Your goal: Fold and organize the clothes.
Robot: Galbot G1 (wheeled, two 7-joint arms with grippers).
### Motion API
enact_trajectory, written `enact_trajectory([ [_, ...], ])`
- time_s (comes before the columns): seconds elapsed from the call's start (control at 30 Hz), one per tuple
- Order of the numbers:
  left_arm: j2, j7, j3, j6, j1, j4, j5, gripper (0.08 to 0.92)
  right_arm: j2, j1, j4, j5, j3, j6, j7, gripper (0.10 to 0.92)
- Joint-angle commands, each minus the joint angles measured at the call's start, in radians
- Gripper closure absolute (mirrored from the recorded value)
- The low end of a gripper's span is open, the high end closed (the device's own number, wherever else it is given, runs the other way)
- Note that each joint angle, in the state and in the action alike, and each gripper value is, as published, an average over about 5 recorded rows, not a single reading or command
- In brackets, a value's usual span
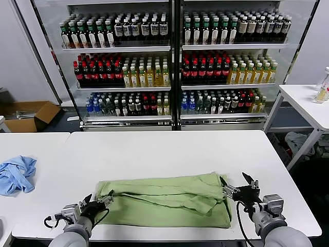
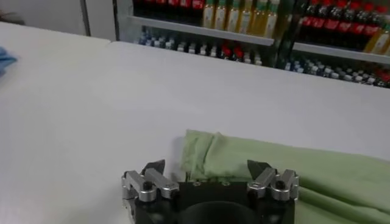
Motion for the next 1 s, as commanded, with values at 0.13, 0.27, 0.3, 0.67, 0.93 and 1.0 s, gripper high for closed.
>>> enact_trajectory([
  [0.13, -0.020, -0.050, 0.046, 0.025, -0.002, 0.026, 0.018, 0.181, 0.004, -0.002, 0.006, -0.015, -0.001, 0.001, 0.000, 0.203],
  [0.27, -0.030, -0.043, 0.060, 0.025, -0.009, 0.037, 0.030, 0.251, 0.012, -0.016, 0.017, -0.021, -0.002, 0.001, -0.002, 0.203],
  [0.3, -0.033, -0.042, 0.062, 0.026, -0.011, 0.037, 0.031, 0.276, 0.012, -0.019, 0.019, -0.022, -0.001, 0.001, -0.002, 0.203],
  [0.67, -0.060, -0.012, 0.087, 0.026, -0.018, 0.053, 0.158, 0.597, 0.023, -0.026, 0.024, -0.031, -0.003, 0.001, -0.002, 0.203],
  [0.93, -0.061, 0.043, 0.038, 0.055, -0.012, 0.044, 0.372, 0.822, 0.023, -0.017, 0.026, -0.039, -0.017, 0.000, -0.001, 0.203],
  [1.0, -0.045, 0.051, 0.006, 0.067, 0.003, 0.014, 0.405, 0.876, 0.023, -0.015, 0.025, -0.040, -0.016, 0.000, -0.001, 0.203],
])
